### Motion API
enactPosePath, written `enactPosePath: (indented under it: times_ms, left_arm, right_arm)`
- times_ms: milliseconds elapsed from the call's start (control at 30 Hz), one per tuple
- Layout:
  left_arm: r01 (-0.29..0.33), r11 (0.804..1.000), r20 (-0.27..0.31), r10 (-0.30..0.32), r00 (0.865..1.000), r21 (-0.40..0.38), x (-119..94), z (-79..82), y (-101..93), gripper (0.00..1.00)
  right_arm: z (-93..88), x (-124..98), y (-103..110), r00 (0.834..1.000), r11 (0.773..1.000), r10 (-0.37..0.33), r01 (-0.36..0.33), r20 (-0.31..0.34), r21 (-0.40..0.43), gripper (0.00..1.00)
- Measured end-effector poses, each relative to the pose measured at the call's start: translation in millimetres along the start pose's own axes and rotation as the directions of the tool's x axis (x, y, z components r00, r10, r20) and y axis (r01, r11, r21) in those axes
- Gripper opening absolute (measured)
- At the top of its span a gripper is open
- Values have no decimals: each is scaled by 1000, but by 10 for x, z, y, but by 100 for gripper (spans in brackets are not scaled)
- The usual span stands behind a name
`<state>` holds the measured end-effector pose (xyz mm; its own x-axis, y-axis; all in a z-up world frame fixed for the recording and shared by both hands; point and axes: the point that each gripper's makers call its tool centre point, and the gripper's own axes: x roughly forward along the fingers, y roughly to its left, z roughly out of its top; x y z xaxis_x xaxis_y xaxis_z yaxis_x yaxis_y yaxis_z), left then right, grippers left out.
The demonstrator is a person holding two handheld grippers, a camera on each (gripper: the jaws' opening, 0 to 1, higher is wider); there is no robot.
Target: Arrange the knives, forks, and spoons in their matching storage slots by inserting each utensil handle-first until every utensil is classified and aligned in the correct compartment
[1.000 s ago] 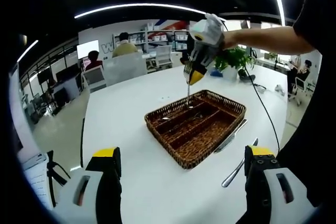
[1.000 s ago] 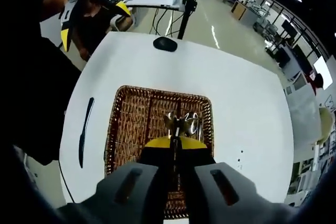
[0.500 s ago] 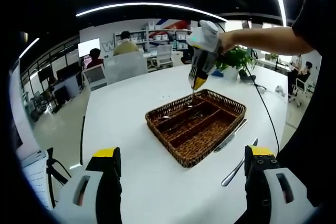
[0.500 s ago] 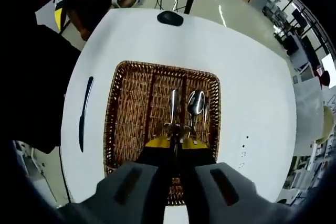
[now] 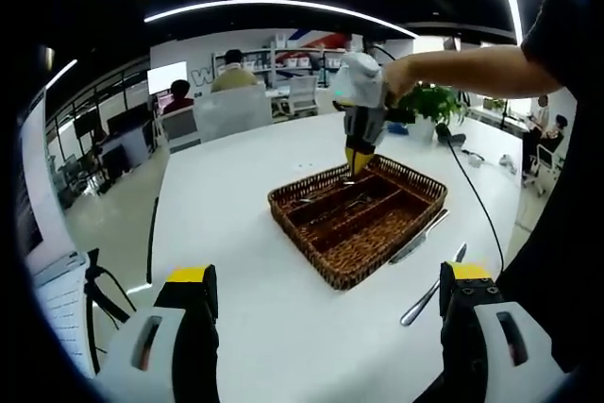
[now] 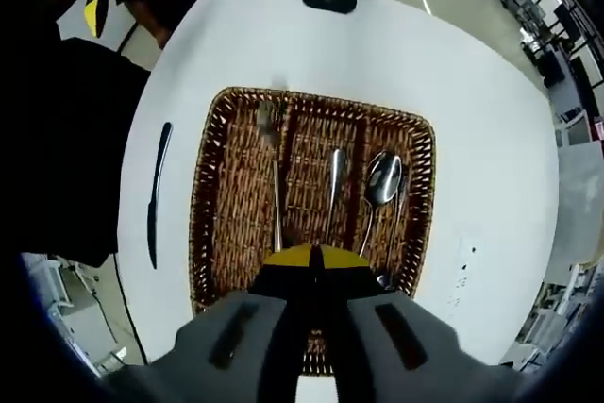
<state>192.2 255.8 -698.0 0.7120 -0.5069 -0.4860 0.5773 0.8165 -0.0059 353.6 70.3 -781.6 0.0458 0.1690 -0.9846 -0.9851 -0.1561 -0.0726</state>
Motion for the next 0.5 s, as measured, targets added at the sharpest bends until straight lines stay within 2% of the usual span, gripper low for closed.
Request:
enactPosePath:
  times_ms: [133,200,233,300,367,400,433,500]
  left_arm:
    - [-12,1000,-7,12,1000,-14,-42,-64,68,100]
    - [-16,1000,-13,15,1000,-16,-50,-90,77,100]
    - [-16,1000,-14,16,1000,-17,-51,-99,79,100]
    - [-16,1000,-13,16,1000,-19,-49,-99,74,100]
    - [-14,1000,-14,14,1000,-17,-41,-102,62,100]
    - [-13,1000,-14,13,1000,-17,-39,-100,59,100]
    - [-10,1000,-11,10,1000,-20,-36,-96,48,100]
    - [-9,1000,-13,9,1000,-18,-34,-100,40,100]
  right_arm:
    - [64,97,66,1000,1000,13,-12,12,-13,0]
    - [110,102,101,999,999,34,-33,38,-5,0]
    - [202,120,119,994,996,44,-37,95,-76,0]
    - [222,159,109,993,983,21,1,117,-186,0]
    - [223,214,178,992,986,33,-12,123,-165,13]
    - [234,252,204,991,982,40,-16,127,-186,18]
    - [237,291,161,992,974,14,15,128,-228,19]
    - [221,334,177,992,974,17,11,123,-226,17]
